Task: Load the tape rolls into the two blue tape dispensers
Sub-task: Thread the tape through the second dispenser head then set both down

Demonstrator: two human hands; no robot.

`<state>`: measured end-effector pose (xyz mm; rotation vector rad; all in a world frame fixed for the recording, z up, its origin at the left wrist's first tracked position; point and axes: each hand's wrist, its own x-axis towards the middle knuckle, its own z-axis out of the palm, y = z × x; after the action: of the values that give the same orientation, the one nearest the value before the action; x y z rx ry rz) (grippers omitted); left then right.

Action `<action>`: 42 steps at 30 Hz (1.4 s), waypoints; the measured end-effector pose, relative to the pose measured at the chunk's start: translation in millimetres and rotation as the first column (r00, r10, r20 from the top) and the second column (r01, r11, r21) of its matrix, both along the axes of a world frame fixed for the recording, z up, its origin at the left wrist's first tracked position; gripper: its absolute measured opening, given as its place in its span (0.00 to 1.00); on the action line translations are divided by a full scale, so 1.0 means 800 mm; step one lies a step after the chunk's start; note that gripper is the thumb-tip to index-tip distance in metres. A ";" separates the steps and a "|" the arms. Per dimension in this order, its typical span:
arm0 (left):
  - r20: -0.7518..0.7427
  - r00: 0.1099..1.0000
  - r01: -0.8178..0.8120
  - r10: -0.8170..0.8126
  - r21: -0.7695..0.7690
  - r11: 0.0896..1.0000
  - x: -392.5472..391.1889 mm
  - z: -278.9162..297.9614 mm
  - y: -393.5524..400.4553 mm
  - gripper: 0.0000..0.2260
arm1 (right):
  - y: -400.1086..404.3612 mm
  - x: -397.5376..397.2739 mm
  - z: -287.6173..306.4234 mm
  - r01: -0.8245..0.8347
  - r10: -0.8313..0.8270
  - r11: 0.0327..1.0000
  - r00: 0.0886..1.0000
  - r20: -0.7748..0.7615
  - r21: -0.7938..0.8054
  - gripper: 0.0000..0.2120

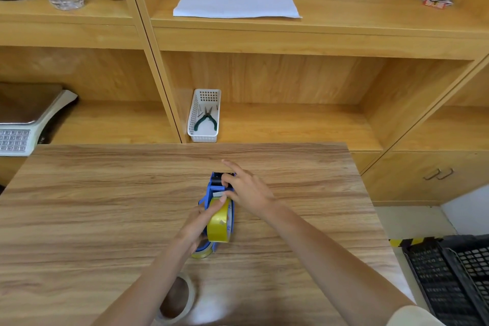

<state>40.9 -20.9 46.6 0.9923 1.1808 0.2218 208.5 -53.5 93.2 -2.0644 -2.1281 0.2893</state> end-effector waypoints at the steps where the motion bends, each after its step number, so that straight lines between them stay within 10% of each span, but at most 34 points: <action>1: 0.016 1.000 0.006 -0.006 0.006 1.000 0.000 0.003 -0.001 0.50 | 0.001 -0.001 0.000 0.013 -0.013 1.000 1.000 0.006 -0.004 0.07; 10: 0.002 1.000 -0.017 0.017 0.041 0.999 0.000 0.008 -0.007 0.52 | 0.005 -0.006 0.010 0.083 -0.091 0.991 0.994 -0.068 -0.107 0.06; 22: 0.046 0.999 -0.002 -0.001 0.052 0.999 -0.003 0.006 -0.008 0.14 | 0.003 0.005 0.017 0.078 -0.107 0.980 0.982 -0.153 -0.182 0.11; 31: 0.032 0.998 -0.050 0.049 0.012 0.999 0.000 0.004 -0.009 0.34 | 0.003 -0.011 0.008 0.106 -0.100 0.985 0.993 0.056 -0.134 0.07; 42: 0.110 0.994 -0.029 0.025 0.031 0.999 0.006 0.013 -0.013 0.23 | 0.009 -0.001 0.000 0.178 -0.188 0.979 0.977 -0.104 -0.104 0.02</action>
<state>45.5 -31.1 56.9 0.9806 1.0941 0.3134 207.9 -46.3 93.5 -2.2202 -1.8776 0.4781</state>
